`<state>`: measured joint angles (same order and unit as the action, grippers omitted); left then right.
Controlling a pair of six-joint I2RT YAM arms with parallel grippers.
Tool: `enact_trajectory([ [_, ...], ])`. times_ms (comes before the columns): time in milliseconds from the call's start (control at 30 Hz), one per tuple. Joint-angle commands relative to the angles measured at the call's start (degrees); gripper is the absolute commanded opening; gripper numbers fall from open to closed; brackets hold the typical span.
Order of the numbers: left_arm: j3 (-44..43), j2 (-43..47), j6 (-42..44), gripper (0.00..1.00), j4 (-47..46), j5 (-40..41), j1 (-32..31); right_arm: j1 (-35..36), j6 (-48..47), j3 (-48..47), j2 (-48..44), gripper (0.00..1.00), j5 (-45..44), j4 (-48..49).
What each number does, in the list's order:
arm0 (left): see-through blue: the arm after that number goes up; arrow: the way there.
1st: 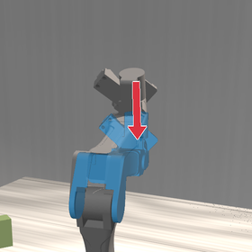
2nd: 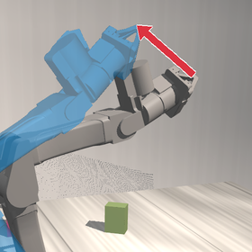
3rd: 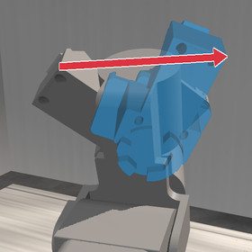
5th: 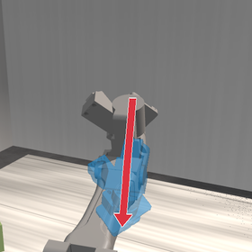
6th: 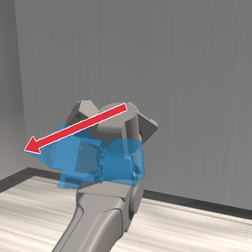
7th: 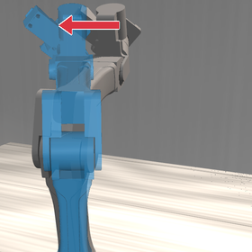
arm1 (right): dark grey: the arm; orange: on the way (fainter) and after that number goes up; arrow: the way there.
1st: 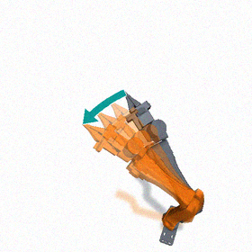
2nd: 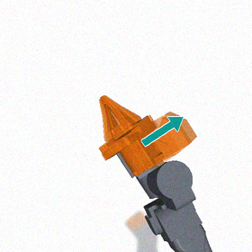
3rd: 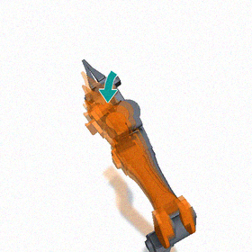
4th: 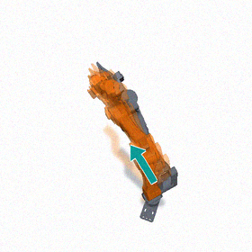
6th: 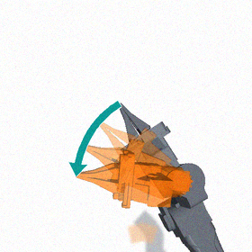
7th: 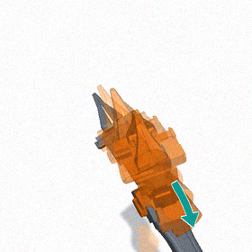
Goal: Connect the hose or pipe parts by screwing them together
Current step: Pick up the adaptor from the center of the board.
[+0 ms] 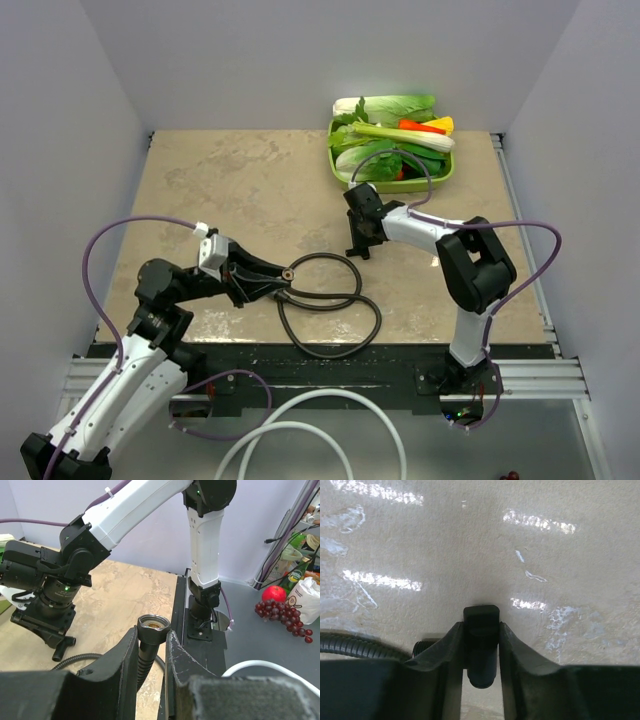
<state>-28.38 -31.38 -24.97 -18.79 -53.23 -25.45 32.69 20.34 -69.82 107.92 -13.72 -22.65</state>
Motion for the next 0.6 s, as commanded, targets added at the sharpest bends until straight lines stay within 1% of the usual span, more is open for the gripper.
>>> enact_trajectory([
  [0, -0.6, 0.6, -0.6, 0.0, -2.3, 0.4, 0.7, 0.1, 1.0, 0.8, 1.0, 0.21, 3.0, 1.9],
  [67, -0.6, 0.7, -0.7, 0.0, -2.4, 0.4, 0.8, 0.2, 1.1, 1.3, 1.0, 0.1, 4.7, 2.3],
  [100, -0.4, 0.7, -0.8, 0.0, -2.5, 0.3, 0.8, 0.1, 0.8, 1.0, 0.9, 0.0, 4.8, 2.3],
  [233, 0.9, 1.2, -3.4, 0.0, -4.9, 0.1, 1.8, 0.1, -0.6, -1.6, -2.5, 0.0, 7.1, 2.2],
  [267, 1.5, 1.8, -3.9, 0.0, -5.6, 0.0, 2.0, 0.1, -0.8, -2.7, -5.2, 0.0, 7.8, 1.4],
  [400, 4.6, 3.7, -6.8, 0.0, -8.7, 0.1, 2.5, 0.2, -3.6, -11.4, -12.5, 0.0, 13.5, 0.5],
  [467, 7.3, 4.7, -7.9, 0.0, -11.5, 0.1, 2.5, 0.6, -5.0, -12.4, -15.6, 0.0, 21.8, 3.1],
  [500, 8.5, 5.0, -10.2, 0.0, -13.8, -0.5, 2.5, 1.1, -6.2, -12.4, -19.5, 0.0, 23.5, 4.4],
  [533, 9.9, 5.2, -12.0, 0.0, -19.7, -1.0, 2.5, 2.1, -6.4, -12.1, -21.3, 0.0, 25.0, 5.7],
  [567, 11.8, 5.6, -13.2, 0.0, -21.9, -1.3, 2.5, 2.6, -6.5, -11.5, -23.4, 0.0, 26.3, 8.6],
])
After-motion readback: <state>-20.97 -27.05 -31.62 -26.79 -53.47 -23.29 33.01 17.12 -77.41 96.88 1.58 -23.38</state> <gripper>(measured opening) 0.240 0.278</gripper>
